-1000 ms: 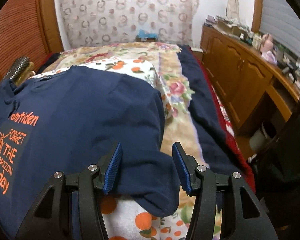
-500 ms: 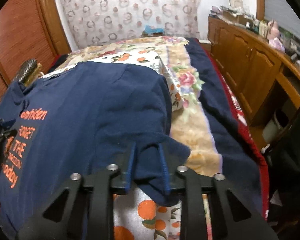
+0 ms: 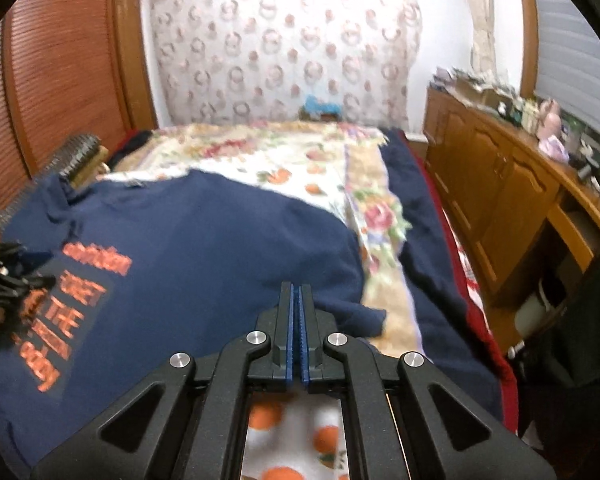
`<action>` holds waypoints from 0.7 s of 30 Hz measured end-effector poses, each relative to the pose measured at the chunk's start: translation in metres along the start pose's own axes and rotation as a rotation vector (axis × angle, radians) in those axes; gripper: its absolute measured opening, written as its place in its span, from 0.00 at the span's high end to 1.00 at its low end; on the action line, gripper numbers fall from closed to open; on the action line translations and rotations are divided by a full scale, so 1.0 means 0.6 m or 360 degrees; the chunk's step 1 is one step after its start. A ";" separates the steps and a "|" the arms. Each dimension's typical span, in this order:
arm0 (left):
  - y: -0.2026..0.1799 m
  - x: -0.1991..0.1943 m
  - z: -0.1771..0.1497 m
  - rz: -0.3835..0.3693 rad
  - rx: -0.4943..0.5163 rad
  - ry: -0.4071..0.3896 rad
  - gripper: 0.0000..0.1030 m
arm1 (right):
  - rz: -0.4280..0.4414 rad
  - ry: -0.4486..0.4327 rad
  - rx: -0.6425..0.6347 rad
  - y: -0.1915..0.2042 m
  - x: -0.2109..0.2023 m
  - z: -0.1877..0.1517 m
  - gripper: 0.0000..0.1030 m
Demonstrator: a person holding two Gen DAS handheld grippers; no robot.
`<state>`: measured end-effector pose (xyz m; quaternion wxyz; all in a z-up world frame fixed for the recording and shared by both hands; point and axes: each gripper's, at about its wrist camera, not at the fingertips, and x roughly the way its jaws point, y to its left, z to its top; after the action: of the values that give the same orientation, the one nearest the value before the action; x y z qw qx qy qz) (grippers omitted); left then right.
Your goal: Fold small clothes
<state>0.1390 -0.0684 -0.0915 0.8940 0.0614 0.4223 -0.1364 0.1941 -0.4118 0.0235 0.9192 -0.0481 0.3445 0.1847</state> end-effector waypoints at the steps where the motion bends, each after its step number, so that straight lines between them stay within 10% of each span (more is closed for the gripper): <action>1: 0.002 0.001 0.000 0.0001 -0.0007 0.0002 0.33 | 0.0009 -0.0012 -0.0015 0.009 -0.001 0.006 1.00; 14: 0.007 0.006 0.003 -0.0007 -0.0011 0.0005 0.31 | 0.0219 -0.0068 -0.0178 0.136 0.021 0.044 1.00; 21: -0.006 0.016 0.003 -0.0051 0.0041 0.0049 0.06 | 0.0116 -0.0052 -0.0047 0.079 0.017 0.032 1.00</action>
<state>0.1452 -0.0739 -0.0980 0.8842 0.0682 0.4352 -0.1553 0.1952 -0.3607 0.0332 0.9165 -0.0459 0.3283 0.2239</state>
